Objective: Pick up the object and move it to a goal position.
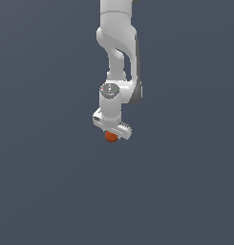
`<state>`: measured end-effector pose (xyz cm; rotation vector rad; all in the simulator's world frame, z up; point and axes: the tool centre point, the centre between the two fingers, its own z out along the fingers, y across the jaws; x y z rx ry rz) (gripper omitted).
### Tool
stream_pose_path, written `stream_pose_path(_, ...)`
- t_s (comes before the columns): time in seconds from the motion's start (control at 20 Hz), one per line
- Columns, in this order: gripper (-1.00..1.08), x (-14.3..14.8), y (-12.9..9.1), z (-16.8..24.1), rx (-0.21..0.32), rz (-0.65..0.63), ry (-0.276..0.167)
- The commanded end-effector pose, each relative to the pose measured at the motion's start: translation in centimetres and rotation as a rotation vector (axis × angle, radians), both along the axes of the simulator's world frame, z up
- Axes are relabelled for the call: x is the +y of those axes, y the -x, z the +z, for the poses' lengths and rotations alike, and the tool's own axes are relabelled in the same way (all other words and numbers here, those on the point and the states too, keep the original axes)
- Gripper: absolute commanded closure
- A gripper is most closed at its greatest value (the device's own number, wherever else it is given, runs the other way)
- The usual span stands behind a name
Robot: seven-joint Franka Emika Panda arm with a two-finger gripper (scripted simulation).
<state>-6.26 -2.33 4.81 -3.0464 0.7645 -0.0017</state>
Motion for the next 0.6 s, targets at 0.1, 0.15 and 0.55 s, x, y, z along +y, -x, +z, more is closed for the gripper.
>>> stream_pose_path(0.1, 1.08, 0.0, 0.0, 0.0, 0.0, 0.0, 0.0)
stream_pose_path(0.15, 1.08, 0.0, 0.0, 0.0, 0.0, 0.0, 0.0)
stream_pose_path(0.55, 1.08, 1.7, 0.8, 1.5, 0.0, 0.0, 0.0)
